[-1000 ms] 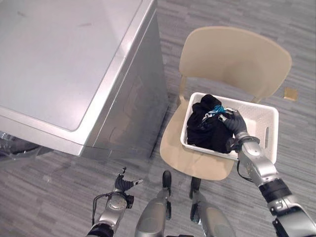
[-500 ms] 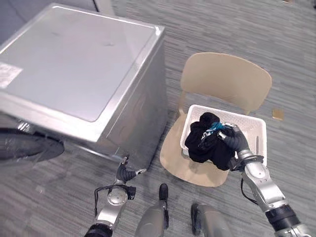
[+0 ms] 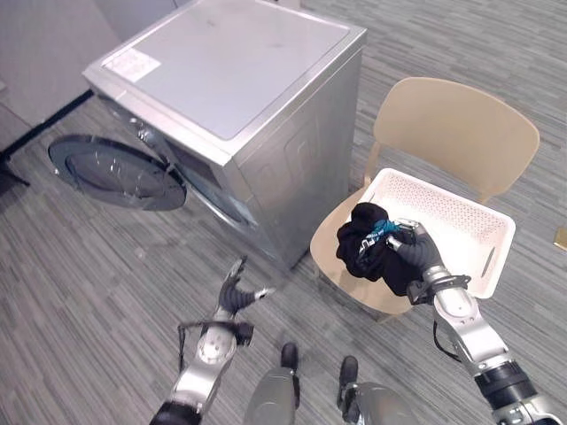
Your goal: Grab the laundry basket,head to the washer,open it,put in the laundry and shut it.
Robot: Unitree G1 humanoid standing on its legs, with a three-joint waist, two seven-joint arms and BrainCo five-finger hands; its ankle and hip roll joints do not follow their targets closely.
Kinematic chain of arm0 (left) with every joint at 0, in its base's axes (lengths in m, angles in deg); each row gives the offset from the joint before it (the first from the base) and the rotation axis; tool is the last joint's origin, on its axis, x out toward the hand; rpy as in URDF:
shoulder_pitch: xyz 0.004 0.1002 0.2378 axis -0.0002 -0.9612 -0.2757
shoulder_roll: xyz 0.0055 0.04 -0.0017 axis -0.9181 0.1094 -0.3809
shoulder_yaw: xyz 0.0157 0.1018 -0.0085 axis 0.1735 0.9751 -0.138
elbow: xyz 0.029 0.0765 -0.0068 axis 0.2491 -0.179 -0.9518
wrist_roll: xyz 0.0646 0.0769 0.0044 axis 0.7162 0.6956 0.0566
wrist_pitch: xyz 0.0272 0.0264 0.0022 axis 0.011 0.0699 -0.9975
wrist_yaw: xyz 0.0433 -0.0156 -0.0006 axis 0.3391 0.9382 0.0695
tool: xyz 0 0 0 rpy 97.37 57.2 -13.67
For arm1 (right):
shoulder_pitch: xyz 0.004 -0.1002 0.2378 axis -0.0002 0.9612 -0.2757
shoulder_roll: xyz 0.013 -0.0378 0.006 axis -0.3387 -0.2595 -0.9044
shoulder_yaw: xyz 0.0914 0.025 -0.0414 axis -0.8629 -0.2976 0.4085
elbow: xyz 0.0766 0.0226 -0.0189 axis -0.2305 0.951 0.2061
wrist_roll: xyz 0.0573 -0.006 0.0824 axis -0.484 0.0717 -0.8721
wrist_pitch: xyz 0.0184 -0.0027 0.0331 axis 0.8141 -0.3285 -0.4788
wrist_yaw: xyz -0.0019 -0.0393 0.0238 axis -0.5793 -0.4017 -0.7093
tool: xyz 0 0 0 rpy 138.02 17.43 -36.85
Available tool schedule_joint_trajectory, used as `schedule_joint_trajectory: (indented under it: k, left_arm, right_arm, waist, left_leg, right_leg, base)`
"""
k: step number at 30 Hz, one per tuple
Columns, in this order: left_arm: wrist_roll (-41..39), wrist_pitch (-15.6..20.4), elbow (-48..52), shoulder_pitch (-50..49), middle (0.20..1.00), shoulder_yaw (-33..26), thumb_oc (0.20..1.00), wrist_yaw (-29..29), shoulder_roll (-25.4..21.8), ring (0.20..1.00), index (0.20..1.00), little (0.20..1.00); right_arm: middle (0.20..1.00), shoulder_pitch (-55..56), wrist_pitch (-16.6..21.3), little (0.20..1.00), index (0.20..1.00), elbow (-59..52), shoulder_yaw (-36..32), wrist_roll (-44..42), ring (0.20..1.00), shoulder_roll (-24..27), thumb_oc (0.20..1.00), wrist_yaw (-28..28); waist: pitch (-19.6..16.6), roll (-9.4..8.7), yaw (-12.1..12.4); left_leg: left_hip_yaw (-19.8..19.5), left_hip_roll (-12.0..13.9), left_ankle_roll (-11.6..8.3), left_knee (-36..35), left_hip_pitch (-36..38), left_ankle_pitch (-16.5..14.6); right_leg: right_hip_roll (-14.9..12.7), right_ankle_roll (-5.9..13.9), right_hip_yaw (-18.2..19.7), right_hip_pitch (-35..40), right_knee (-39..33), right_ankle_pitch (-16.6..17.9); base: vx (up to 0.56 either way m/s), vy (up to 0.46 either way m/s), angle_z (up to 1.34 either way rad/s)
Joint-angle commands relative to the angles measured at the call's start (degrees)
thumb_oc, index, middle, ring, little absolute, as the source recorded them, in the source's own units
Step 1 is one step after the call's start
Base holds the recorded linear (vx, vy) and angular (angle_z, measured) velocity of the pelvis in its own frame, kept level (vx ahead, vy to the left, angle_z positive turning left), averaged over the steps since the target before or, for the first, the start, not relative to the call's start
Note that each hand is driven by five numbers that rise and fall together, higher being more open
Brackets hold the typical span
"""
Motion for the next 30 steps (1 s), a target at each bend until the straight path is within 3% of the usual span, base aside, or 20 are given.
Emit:
schedule_joint_trajectory:
  k: [1, 9, 15, 17, 18, 19, 20, 22, 30]
  left_arm:
    - [5.5, 3.8, 3.2, 4.2, 1.000, 3.9, 1.000, -0.6, -0.6, 1.000, 1.000, 1.000]
    - [11.4, 3.9, 3.8, 17.6, 1.000, 15.9, 1.000, -1.2, 0.4, 1.000, 1.000, 1.000]
    - [12.3, 3.0, -0.2, 23.1, 1.000, 19.9, 1.000, -3.8, 4.2, 1.000, 1.000, 1.000]
    - [12.9, 2.4, -2.4, 25.2, 0.200, 20.6, 0.200, -5.5, 5.5, 0.200, 0.200, 0.200]
    - [12.9, 2.4, -2.4, 25.2, 0.200, 20.6, 0.200, -5.5, 5.5, 0.200, 0.200, 0.200]
    - [13.6, 2.2, -2.7, 25.4, 0.200, 20.2, 0.200, -6.5, 5.4, 0.200, 0.200, 0.200]
    - [13.6, 2.1, -2.6, 25.3, 0.200, 20.1, 0.200, -6.5, 5.3, 0.200, 0.200, 0.200]
    - [12.8, 2.5, -1.9, 23.1, 0.200, 17.4, 0.200, -7.3, 4.2, 0.200, 0.200, 0.200]
    - [8.8, 2.7, 0.7, 13.5, 0.200, 9.0, 0.200, -7.4, 1.2, 0.200, 0.200, 0.200]
  right_arm:
    - [0.200, -4.4, 4.3, 0.200, 0.200, -2.6, 1.8, -2.3, 0.200, -3.2, 0.200, 0.1]
    - [0.200, -14.4, 3.9, 0.200, 0.200, -0.6, 11.0, -9.0, 0.200, -9.2, 0.200, 0.4]
    - [0.200, -16.1, 4.0, 0.200, 0.200, -0.3, 16.5, -17.2, 0.200, -14.6, 0.200, 1.6]
    - [0.200, -14.5, 3.9, 0.200, 0.200, 0.3, 19.8, -24.0, 0.200, -17.4, 0.200, 3.6]
    - [0.200, -14.5, 3.9, 0.200, 0.200, 0.3, 19.8, -24.0, 0.200, -17.4, 0.200, 3.6]
    - [0.438, -13.7, 3.9, 0.438, 0.438, 0.6, 21.4, -27.1, 0.438, -18.1, 0.438, 4.7]
    - [0.736, -13.6, 3.9, 0.736, 0.736, 0.6, 21.5, -27.1, 0.736, -18.1, 0.736, 4.8]
    - [1.000, -12.7, 3.4, 1.000, 1.000, -0.6, 23.6, -27.6, 1.000, -17.3, 1.000, 6.7]
    - [1.000, -9.8, 3.0, 1.000, 1.000, -4.5, 19.0, -21.7, 1.000, -10.9, 1.000, 7.1]
  waist:
    - [-5.6, -2.24, -0.6]
    - [-8.5, -3.18, -1.6]
    - [-9.6, -3.30, -2.3]
    - [-9.8, -3.12, -2.7]
    - [-9.7, -3.13, -2.7]
    - [-9.8, -2.97, -2.8]
    - [-9.8, -2.97, -2.8]
    - [-10.1, -2.85, -2.7]
    - [-10.8, -2.55, -2.2]
  left_leg:
    - [0.2, -1.9, 2.18, -7.6, 0.9, 1.7]
    - [1.6, -2.6, 2.95, -14.0, 6.0, 2.1]
    - [2.7, -2.6, 3.08, -14.2, 6.6, 1.9]
    - [3.0, -2.6, 3.04, -14.2, 6.9, 1.9]
    - [3.0, -2.6, 3.04, -14.2, 6.9, 1.9]
    - [3.3, -2.5, 3.01, -14.2, 7.2, 1.9]
    - [3.3, -2.5, 3.01, -14.2, 7.2, 1.9]
    - [3.6, -2.4, 2.87, -14.2, 7.8, 1.8]
    - [3.8, -2.3, 2.63, -14.2, 8.2, 2.0]
  right_leg:
    - [-1.2, 9.26, 4.4, 3.8, -6.9, -4.5]
    - [-1.1, 10.36, 6.5, 4.9, -8.0, -2.8]
    - [-1.1, 10.77, 7.5, 5.2, -8.5, -2.4]
    - [-1.2, 10.76, 7.9, 5.3, -8.5, -2.2]
    - [-1.2, 10.76, 7.9, 5.4, -8.6, -2.2]
    - [-1.2, 10.71, 8.2, 5.5, -8.7, -2.1]
    - [-1.2, 10.71, 8.2, 5.6, -8.7, -2.1]
    - [-1.2, 10.60, 8.3, 6.2, -9.2, -2.1]
    - [-1.2, 10.66, 8.1, 7.3, -10.9, -1.5]
  base:
    - [0.04, 0.088, 0.32]
    - [0.02, 0.093, -0.16]
    - [0.00, 0.037, -0.15]
    - [0.00, 0.020, -0.09]
    - [0.01, 0.011, -0.09]
    - [0.01, 0.007, -0.06]
    - [0.01, 0.006, -0.05]
    - [0.01, -0.004, -0.09]
    - [0.01, -0.012, -0.02]
